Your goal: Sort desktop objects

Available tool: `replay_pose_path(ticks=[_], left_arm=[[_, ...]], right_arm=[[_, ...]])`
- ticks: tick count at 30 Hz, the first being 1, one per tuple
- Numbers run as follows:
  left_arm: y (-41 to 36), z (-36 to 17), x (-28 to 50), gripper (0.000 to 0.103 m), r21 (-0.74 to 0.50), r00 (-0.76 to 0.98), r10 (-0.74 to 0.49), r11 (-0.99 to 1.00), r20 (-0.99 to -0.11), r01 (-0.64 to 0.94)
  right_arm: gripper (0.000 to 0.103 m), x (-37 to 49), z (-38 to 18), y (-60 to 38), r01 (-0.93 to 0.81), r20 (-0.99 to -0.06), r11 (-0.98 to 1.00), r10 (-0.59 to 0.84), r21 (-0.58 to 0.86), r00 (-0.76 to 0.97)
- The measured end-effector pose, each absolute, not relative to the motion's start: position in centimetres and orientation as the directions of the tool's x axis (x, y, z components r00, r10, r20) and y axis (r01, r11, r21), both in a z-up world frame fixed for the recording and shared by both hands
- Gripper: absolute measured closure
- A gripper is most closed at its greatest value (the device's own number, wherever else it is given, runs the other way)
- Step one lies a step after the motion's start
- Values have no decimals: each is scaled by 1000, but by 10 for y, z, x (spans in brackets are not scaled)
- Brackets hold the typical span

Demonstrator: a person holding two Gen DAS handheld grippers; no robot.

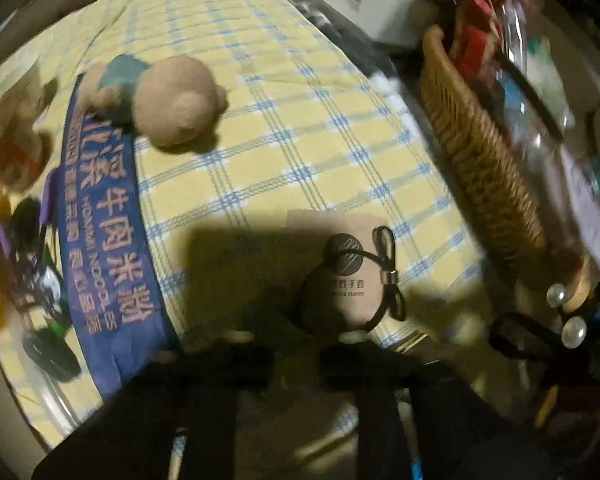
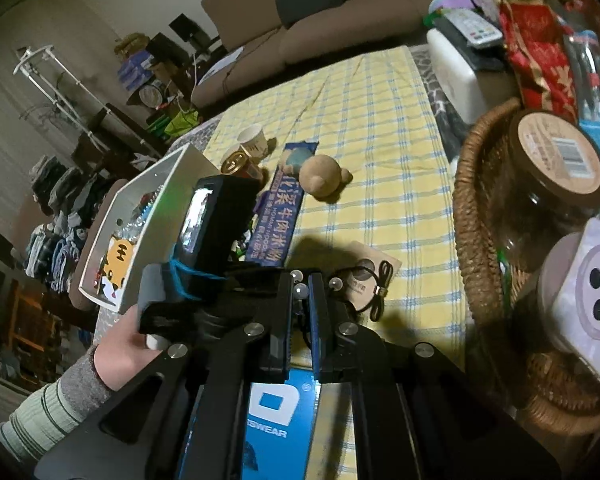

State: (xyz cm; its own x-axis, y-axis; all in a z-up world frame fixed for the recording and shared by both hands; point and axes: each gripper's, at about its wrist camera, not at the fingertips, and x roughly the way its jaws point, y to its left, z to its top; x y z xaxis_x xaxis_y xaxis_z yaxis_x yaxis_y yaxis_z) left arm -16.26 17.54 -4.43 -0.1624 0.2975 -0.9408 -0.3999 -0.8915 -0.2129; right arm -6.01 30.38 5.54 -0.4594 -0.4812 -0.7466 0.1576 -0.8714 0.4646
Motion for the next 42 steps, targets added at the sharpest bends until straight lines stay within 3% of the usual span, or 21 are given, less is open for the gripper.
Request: replay_pose_path(ticks=[1, 8, 18, 26, 33, 42], left_arm=[[176, -43, -162, 100, -199, -175, 289, -893, -941, -404], [152, -20, -157, 102, -244, -220, 342, -894, -914, -376], [76, 81, -142, 102, -299, -307, 412, -886, -858, -354], [-48, 148, -131, 101, -234, -418, 328, -937, -847, -261], [-142, 139, -155, 101, -184, -448, 223, -974, -866, -129], [-198, 79, -205, 100, -174, -435, 167, -984, -885, -25]], right_arm=[[96, -61, 53, 304, 160, -750, -873, -480, 462, -456], [96, -63, 53, 304, 166, -749, -872, -481, 460, -456], [96, -64, 106, 265, 233, -726, -864, -502, 447, -469], [96, -89, 154, 172, 348, -700, -820, -570, 454, -430], [96, -143, 161, 58, 424, -697, -778, -616, 464, -368], [96, -211, 83, -39, 387, -769, -815, -557, 432, -314]])
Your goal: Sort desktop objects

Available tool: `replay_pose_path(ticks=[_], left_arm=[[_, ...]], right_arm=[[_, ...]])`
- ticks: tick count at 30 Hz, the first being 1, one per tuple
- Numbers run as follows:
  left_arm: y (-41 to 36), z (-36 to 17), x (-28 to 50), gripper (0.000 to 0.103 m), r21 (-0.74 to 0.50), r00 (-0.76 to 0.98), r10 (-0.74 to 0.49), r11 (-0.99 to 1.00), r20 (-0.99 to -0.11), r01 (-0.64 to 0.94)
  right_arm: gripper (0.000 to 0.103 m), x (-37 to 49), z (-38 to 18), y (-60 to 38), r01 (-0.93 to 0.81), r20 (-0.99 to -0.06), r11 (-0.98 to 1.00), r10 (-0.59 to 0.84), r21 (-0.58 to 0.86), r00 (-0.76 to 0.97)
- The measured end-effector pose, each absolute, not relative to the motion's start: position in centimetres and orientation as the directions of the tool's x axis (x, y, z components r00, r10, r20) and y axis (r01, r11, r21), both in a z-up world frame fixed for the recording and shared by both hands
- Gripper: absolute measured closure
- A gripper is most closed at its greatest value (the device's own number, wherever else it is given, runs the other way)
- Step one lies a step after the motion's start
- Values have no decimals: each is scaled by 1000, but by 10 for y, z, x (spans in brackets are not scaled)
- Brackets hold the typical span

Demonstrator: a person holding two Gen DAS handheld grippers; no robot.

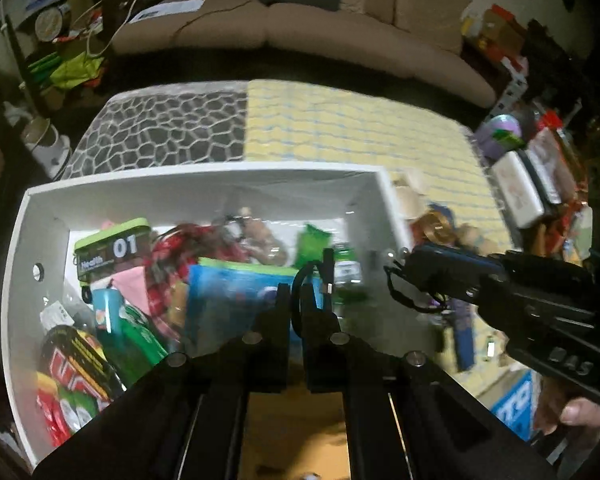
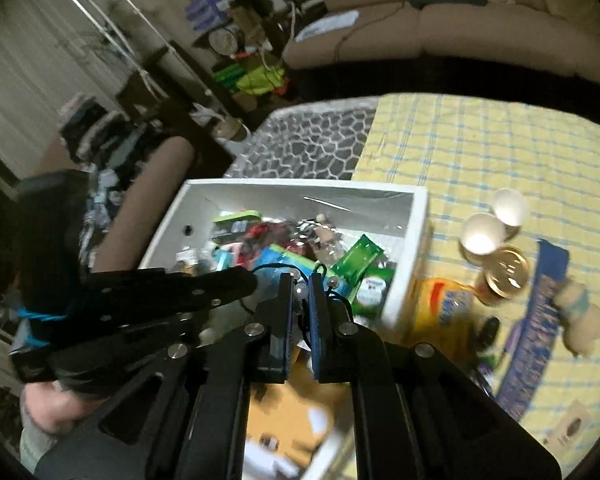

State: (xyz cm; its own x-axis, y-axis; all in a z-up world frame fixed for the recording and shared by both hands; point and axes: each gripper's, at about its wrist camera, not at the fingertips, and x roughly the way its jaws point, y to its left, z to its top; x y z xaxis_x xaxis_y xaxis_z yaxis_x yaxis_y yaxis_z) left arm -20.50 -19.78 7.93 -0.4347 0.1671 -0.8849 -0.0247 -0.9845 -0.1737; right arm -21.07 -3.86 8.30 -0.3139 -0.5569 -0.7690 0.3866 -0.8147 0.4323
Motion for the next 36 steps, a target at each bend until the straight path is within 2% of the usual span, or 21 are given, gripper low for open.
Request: replay_pose_path(ticks=[2, 3, 4, 5, 6, 8, 10, 12, 13, 18, 21, 23, 27, 30, 36], left_arm=[[-203, 71, -208, 97, -144, -432, 137, -989, -891, -15], [-206, 69, -207, 91, -134, -435, 124, -991, -892, -8], [-209, 68, -205, 78, -131, -440, 119, -991, -890, -2], [-212, 69, -202, 69, -139, -451, 122, -990, -884, 4], [-216, 71, -198, 59, -155, -466, 130, -988, -875, 14], [-221, 78, -192, 50, -179, -484, 147, -984, -863, 21], [-224, 86, -184, 29, -185, -500, 147, -982, -853, 27], [-222, 93, -176, 15, -183, -512, 145, -983, -846, 24], [-220, 97, -169, 13, -175, -522, 141, -984, -841, 16], [-201, 104, -141, 7, -85, -520, 81, -996, -850, -16], [-193, 107, -124, 0, -51, -519, 51, -999, -853, -15], [-190, 111, -109, 0, -46, -533, 36, -999, -845, 4], [-185, 119, -79, 0, -56, -568, 24, -998, -823, 39], [-172, 118, -55, 0, -72, -583, 39, -997, -812, 34], [-124, 107, -5, 0, -80, -611, 55, -997, -789, 14]], right_arm=[[96, -219, 66, -49, 384, -781, -822, -544, 421, -308], [94, -222, 58, -55, 387, -796, -828, -528, 405, -297], [92, -223, 54, -58, 389, -808, -834, -514, 392, -289], [83, -224, 51, -59, 387, -818, -842, -498, 376, -289], [56, -222, 50, -59, 381, -822, -851, -483, 361, -301], [38, -216, 53, -53, 380, -812, -856, -481, 352, -331], [38, -209, 61, -44, 380, -799, -852, -492, 360, -345], [37, -200, 73, -33, 381, -786, -847, -505, 371, -357], [35, -196, 78, -28, 384, -781, -845, -509, 372, -363], [10, -172, 102, -4, 387, -775, -860, -484, 333, -407], [4, -158, 107, 4, 389, -777, -859, -483, 332, -403], [0, -143, 110, 10, 396, -777, -862, -475, 317, -413], [0, -112, 116, 23, 393, -779, -879, -440, 271, -448], [0, -82, 117, 37, 383, -795, -906, -362, 177, -488], [0, -17, 107, 76, 334, -798, -938, -268, 89, -540]])
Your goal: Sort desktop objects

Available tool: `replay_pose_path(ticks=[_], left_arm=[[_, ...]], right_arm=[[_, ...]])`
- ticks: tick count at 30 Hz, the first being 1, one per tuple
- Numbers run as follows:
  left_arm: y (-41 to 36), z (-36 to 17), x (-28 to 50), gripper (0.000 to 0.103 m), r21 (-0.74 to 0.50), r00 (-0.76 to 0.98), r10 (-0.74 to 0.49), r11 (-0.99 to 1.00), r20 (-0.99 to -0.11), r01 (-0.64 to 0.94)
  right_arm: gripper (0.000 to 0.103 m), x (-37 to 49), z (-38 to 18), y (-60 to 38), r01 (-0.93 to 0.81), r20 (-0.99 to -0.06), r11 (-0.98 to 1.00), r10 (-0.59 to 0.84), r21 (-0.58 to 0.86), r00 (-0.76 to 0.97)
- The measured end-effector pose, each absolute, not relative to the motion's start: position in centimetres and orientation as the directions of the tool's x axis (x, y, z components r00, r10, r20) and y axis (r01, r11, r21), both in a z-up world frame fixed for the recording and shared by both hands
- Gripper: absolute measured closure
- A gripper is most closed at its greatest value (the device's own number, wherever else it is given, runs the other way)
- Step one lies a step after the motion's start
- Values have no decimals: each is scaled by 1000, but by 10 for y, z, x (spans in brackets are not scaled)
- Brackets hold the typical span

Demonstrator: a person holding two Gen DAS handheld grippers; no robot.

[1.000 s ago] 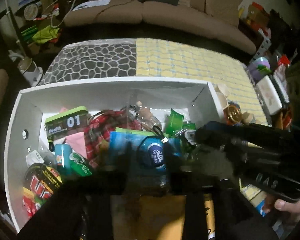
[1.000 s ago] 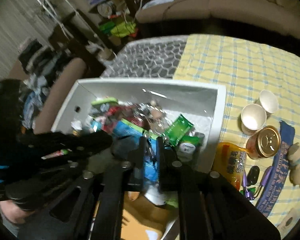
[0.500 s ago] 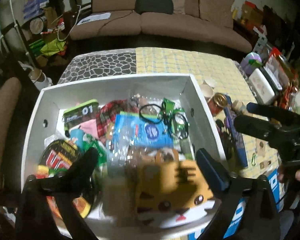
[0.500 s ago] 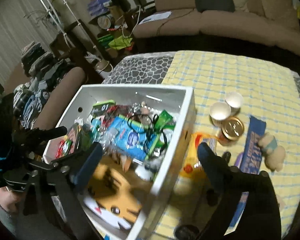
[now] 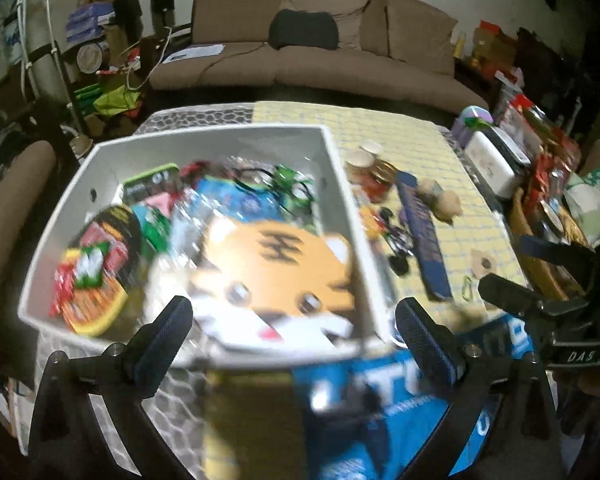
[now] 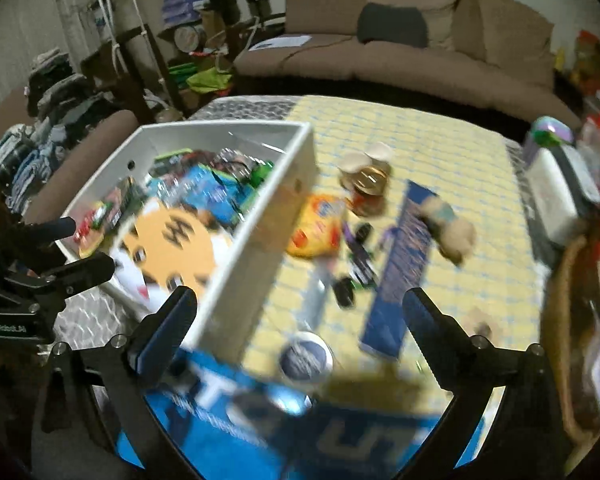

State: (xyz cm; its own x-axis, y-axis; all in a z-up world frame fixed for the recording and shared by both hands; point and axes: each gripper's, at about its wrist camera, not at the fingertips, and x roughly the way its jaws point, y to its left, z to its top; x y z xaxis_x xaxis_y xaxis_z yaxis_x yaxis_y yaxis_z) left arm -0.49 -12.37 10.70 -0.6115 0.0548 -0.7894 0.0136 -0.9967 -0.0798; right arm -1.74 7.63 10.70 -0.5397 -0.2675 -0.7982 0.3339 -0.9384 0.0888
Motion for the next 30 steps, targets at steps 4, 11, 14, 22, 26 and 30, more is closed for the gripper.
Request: replay_pose_path(ticks=[4, 11, 14, 22, 26, 30], left_arm=[[-93, 91, 26, 0, -98, -633, 69, -995, -771, 11], [-54, 51, 35, 0, -91, -609, 68, -996, -790, 7], [-41, 34, 33, 0, -68, -595, 49, -998, -802, 10], [-13, 0, 29, 0, -12, -577, 5, -1000, -816, 9], [-12, -1, 25, 0, -10, -599, 0, -1000, -801, 14], [-18, -2, 18, 0, -24, -603, -14, -998, -798, 55]], right_arm=[[0, 20, 89, 111, 285, -799, -955, -230, 77, -556], [0, 42, 51, 160, 200, -820, -973, -208, 116, -533], [0, 41, 35, 170, 165, -825, -979, -188, 117, -533], [0, 40, 10, 176, 132, -830, -989, -129, 68, -542], [0, 42, 5, 176, 109, -820, -994, -78, 19, -567], [0, 41, 5, 173, 90, -820, -996, -51, -1, -570]])
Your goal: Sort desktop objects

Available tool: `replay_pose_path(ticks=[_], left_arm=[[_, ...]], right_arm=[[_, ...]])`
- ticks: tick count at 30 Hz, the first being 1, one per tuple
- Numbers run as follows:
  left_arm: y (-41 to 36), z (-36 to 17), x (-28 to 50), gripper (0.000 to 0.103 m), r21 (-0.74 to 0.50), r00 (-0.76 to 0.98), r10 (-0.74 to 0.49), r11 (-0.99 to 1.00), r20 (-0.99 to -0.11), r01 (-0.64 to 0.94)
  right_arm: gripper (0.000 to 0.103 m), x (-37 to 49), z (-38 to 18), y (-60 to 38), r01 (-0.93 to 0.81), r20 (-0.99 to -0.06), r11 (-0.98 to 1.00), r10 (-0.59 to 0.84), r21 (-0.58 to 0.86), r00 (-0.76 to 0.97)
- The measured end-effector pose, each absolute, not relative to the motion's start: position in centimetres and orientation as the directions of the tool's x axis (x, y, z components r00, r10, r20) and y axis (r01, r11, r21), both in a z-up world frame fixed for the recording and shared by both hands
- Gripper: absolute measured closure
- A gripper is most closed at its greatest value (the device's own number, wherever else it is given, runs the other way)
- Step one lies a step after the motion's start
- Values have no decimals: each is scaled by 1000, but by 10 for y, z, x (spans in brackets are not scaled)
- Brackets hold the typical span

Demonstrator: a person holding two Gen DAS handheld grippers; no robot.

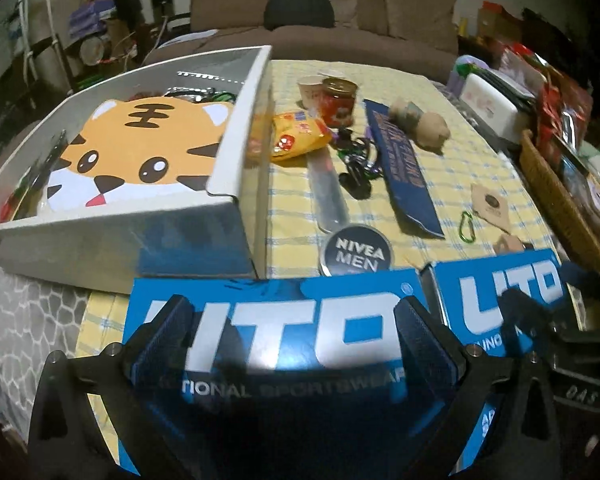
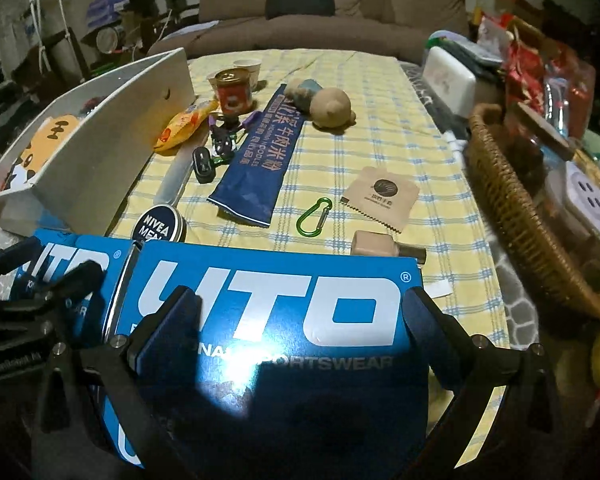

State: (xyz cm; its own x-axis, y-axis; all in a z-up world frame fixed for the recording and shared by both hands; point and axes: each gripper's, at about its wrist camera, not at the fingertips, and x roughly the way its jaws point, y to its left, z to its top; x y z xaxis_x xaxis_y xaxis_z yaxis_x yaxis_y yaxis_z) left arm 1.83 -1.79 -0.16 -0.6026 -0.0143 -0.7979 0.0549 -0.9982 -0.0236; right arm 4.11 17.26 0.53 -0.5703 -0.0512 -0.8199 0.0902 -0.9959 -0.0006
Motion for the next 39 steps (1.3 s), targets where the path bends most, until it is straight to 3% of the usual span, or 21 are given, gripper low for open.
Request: replay_pose_path(ticks=[39], left_arm=[[-18, -3, 17, 0, -9, -599, -27, -998, -800, 58]], right_arm=[[0, 34, 4, 161, 134, -820, -991, -76, -1, -567]])
